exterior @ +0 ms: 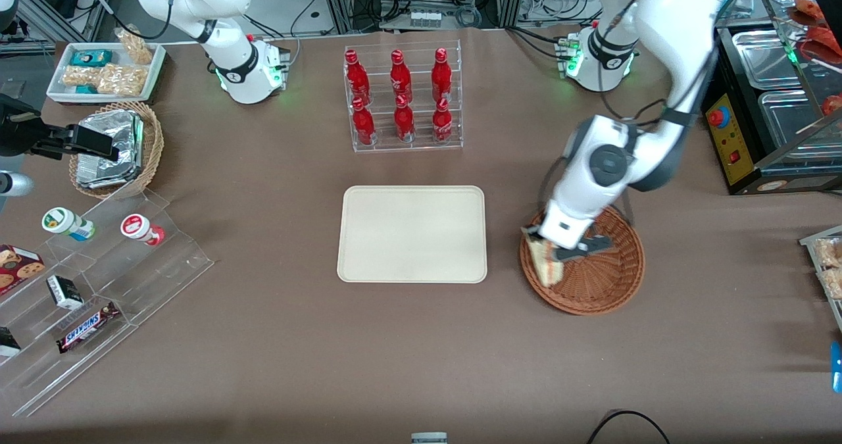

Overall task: Place sandwich from basket to tray
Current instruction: 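Carry the held sandwich over the cream tray with the left gripper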

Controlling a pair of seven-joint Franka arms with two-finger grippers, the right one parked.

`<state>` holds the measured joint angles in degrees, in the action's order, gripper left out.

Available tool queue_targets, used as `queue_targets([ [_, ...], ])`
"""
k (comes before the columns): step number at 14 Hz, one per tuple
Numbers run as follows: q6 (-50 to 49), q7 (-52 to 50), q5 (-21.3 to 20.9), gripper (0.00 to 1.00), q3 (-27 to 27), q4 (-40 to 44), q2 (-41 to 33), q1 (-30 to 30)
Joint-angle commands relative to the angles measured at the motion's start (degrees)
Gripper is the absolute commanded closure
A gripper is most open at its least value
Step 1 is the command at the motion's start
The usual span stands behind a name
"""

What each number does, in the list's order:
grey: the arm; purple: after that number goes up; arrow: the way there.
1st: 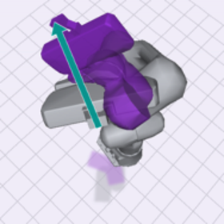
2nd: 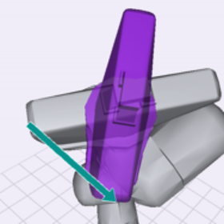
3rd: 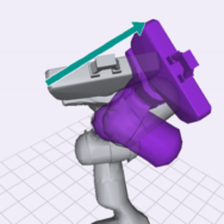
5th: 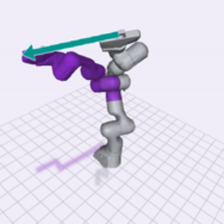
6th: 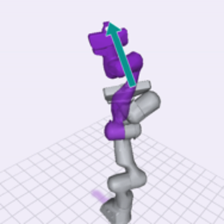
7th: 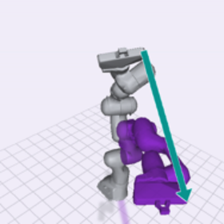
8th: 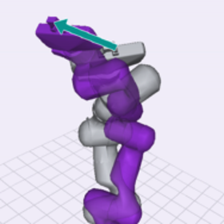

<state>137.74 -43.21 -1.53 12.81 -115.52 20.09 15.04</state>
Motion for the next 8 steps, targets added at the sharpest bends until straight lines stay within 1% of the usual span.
queue_targets([
  [1, -8.59, -7.31, -3.89, 0.85, -1.03, 10.02, 4.07, 5.25],
  [2, -11.85, -9.68, -6.01, 0.84, -0.86, 13.88, 5.56, 5.96],
  [3, -13.53, -11.79, -7.51, 0.84, -0.77, 17.83, 8.01, 7.97],
  [5, -13.29, -12.78, -7.96, 0.82, -0.77, 22.16, 12.85, 12.45],
  [8, -13.11, -13.13, -7.26, 0.8, -0.68, 28.49, 19.18, 17.2],
])
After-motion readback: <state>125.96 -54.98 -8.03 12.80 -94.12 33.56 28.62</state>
